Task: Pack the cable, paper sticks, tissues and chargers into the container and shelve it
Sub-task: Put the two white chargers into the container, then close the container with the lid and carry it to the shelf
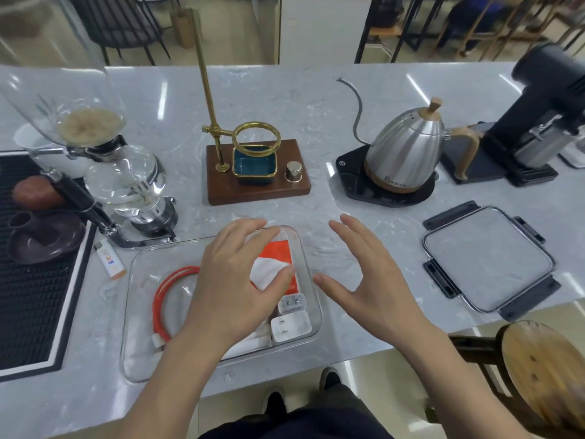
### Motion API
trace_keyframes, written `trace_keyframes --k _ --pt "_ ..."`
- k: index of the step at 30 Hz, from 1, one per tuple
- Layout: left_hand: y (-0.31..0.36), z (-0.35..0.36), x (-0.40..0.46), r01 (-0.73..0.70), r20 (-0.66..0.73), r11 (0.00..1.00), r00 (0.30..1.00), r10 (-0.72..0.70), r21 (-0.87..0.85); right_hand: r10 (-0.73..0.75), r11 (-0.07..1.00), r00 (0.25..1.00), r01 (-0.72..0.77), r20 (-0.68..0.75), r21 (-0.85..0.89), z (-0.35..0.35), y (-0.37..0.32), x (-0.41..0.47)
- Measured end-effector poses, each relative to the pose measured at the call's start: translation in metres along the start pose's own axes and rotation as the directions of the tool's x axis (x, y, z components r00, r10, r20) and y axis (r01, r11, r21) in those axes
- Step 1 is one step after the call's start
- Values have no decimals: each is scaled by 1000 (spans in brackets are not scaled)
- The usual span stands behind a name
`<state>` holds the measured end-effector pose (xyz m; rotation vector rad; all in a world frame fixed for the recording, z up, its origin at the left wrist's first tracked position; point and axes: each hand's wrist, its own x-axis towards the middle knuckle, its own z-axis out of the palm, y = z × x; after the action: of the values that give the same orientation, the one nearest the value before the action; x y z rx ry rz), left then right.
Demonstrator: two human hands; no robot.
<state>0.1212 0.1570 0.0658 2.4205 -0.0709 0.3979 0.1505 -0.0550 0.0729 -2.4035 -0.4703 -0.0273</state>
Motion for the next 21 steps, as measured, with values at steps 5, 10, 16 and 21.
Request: trace_keyframes --k 5,10,16,21 --pt "17 16 10 -31 57 998 998 34 -59 31 999 999 -31 -25 -11 -16 14 -8" --pt "44 41 21 -60 93 995 993 68 -86 63 998 997 -64 -55 -21 -41 42 -15" --pt "88 81 31 -70 126 994 989 80 -86 85 996 992 -84 -89 11 -78 84 -29" --pt "136 123 35 -88 157 989 982 105 -116 120 993 988 -121 -94 -9 -118 126 -44"
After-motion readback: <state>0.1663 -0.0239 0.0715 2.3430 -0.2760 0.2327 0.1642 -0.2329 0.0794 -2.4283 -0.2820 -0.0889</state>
